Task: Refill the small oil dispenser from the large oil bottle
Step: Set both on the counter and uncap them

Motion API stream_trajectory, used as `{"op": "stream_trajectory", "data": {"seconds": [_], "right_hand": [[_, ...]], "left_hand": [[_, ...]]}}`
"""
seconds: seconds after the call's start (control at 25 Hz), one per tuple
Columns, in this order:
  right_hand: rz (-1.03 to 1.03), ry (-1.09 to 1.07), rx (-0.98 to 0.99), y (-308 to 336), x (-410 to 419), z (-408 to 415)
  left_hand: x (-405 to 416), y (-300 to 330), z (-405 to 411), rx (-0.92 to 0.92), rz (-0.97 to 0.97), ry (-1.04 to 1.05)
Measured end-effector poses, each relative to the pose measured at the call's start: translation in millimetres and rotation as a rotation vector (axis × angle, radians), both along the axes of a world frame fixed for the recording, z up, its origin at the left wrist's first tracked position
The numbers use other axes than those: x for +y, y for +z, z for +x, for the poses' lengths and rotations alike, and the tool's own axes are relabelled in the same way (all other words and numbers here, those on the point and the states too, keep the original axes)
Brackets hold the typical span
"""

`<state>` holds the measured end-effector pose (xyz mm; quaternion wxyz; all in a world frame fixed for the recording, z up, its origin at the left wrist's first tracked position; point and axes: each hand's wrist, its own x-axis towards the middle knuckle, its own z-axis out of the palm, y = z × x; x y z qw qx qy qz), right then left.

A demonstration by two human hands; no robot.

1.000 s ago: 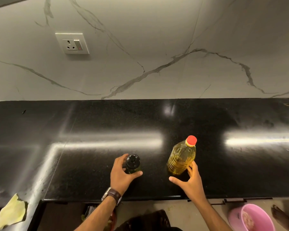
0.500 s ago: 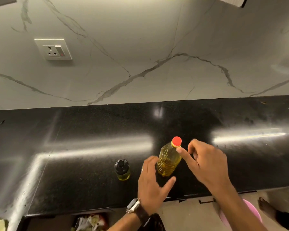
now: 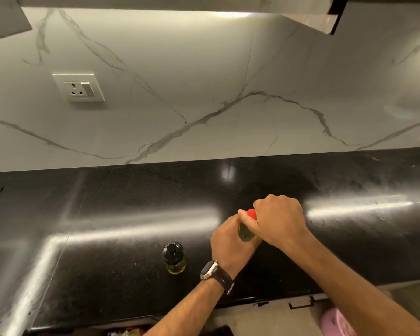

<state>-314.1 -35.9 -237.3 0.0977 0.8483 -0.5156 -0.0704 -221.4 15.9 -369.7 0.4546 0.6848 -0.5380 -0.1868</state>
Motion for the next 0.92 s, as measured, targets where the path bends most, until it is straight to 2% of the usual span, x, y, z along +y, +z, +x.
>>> {"op": "stream_trajectory", "data": {"seconds": [0.24, 0.52, 0.6, 0.72, 0.76, 0.84, 0.92], "right_hand": [[0.101, 0.262, -0.009, 7, -9, -13], [0.613, 0.346, -0.361, 13, -23, -40], [0.526, 0.344, -0.361, 13, -24, -36], [0.165, 0.228, -0.085, 18, -23, -24], [0.116, 0.224, -0.033, 17, -22, -21], [0.174, 0.260, -0.054, 18, -20, -18], [0.284, 0.312, -0.155, 22, -20, -22]], "left_hand": [[3, 6, 3, -0.040, -0.034, -0.011], [2, 5, 0, -0.024, -0.079, -0.006], [2, 4, 1, -0.020, -0.084, -0.006], [3, 3, 0, -0.044, -0.069, 0.017], [3, 2, 0, -0.054, -0.066, 0.025], [5, 3, 0, -0.050, -0.068, 0.022], [5, 4, 1, -0.037, -0.076, 0.007]]}}
